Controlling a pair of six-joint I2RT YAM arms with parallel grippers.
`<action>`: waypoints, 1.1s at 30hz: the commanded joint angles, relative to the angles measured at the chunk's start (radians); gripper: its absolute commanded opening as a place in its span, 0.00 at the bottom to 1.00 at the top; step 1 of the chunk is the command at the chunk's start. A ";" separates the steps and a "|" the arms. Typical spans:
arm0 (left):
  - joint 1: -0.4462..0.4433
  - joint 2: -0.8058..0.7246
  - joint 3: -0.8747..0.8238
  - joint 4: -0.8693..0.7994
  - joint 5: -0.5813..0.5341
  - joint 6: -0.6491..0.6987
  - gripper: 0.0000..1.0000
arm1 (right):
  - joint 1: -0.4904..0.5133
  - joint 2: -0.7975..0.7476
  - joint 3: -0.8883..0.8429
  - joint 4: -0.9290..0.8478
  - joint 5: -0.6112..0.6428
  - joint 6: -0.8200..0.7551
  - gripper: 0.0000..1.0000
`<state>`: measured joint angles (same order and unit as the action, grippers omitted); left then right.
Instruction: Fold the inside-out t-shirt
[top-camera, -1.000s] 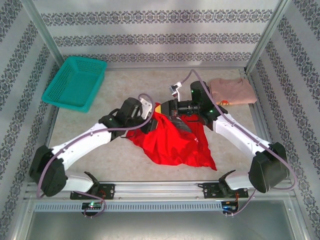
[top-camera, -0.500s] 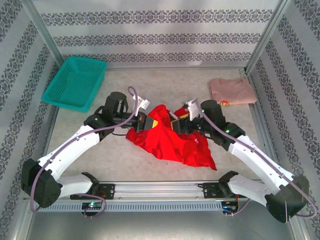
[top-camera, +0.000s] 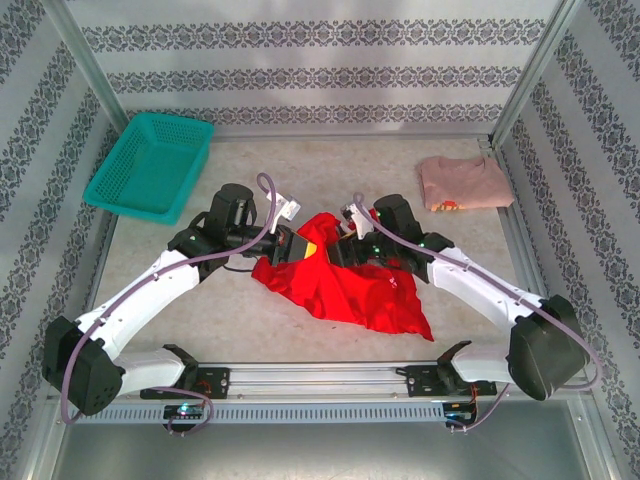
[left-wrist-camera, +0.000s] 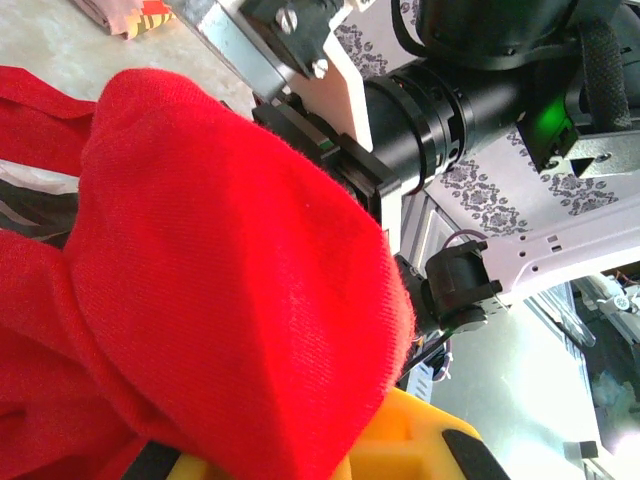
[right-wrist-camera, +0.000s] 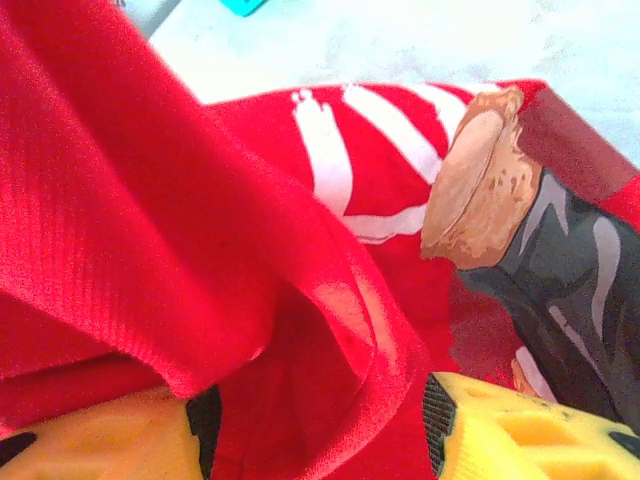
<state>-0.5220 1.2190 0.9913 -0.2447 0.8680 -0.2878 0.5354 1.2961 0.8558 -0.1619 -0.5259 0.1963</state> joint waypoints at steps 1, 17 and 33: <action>0.007 0.001 -0.010 0.001 0.029 0.026 0.00 | -0.029 0.024 0.015 0.089 -0.084 0.050 0.58; 0.004 -0.055 -0.064 -0.291 -0.624 0.012 0.38 | -0.067 -0.103 -0.026 0.269 -0.320 0.342 0.00; -0.223 -0.052 0.063 -0.235 -0.620 0.121 0.57 | -0.071 -0.068 0.013 0.274 -0.332 0.488 0.00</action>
<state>-0.7345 1.1065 1.0206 -0.5102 0.2279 -0.2081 0.4671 1.2282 0.8478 0.0738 -0.8291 0.6529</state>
